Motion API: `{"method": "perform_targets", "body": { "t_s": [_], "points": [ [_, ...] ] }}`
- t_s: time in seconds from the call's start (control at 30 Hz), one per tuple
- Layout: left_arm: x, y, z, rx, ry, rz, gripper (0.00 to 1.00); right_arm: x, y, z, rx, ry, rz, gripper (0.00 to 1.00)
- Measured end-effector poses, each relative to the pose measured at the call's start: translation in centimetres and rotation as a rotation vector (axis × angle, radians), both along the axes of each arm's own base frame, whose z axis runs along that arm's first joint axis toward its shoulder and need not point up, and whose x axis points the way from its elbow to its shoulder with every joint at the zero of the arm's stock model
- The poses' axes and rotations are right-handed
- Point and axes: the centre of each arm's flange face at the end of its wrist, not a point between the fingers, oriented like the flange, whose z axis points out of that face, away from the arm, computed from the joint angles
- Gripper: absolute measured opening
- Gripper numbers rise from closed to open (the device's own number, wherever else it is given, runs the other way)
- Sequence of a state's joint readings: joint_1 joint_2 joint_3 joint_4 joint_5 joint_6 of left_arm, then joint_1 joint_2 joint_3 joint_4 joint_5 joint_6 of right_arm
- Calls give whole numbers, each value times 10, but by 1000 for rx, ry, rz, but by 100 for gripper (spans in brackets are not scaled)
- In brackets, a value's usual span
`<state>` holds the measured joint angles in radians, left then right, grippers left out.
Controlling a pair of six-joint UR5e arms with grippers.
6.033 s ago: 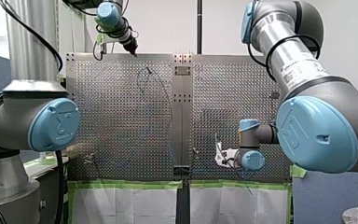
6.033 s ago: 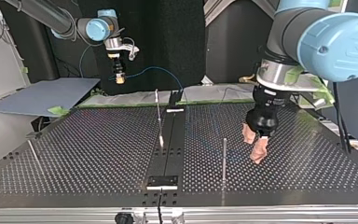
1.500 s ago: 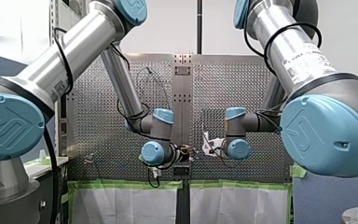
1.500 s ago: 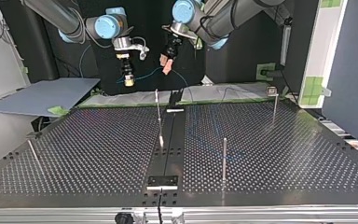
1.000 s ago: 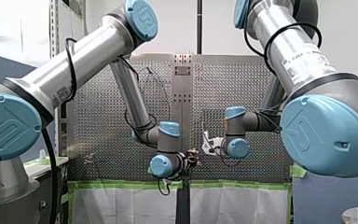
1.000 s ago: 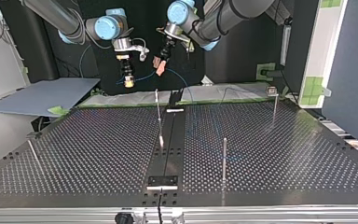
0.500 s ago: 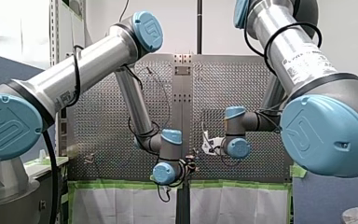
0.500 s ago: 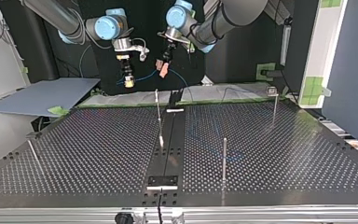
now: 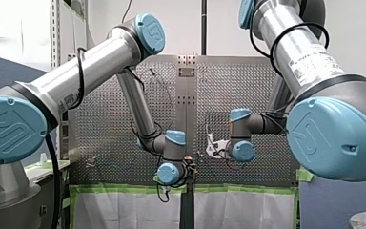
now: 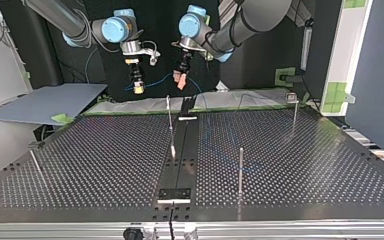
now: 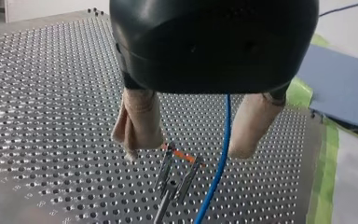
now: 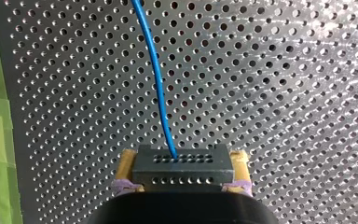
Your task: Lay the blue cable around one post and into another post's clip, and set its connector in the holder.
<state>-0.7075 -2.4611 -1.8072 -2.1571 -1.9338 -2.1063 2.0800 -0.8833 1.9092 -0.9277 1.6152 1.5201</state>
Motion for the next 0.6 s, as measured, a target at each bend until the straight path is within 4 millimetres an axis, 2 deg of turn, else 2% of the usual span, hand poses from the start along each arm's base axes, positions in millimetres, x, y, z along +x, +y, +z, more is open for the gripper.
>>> {"method": "perform_targets", "body": {
  "t_s": [0.1,0.13,0.2,0.23,0.3,0.33,0.37,0.6],
  "points": [
    [2,1,0,-4,-4,5,100,0,0,0,1,0,1,0],
    [2,1,1,-6,-5,7,91,0,0,0,1,0,1,0],
    [3,1,0,-8,-6,8,91,0,0,0,2,1,1,0],
    [3,1,0,-9,-7,8,47,0,0,0,2,1,1,0],
    [3,1,1,-12,-12,7,14,0,0,0,2,1,1,0],
    [3,0,1,-12,-16,5,14,0,0,0,3,1,2,0],
    [3,0,1,-10,-19,3,9,0,0,1,2,0,2,0],
    [4,2,1,26,-34,25,9,0,0,1,5,-6,1,0]
  ]
}}
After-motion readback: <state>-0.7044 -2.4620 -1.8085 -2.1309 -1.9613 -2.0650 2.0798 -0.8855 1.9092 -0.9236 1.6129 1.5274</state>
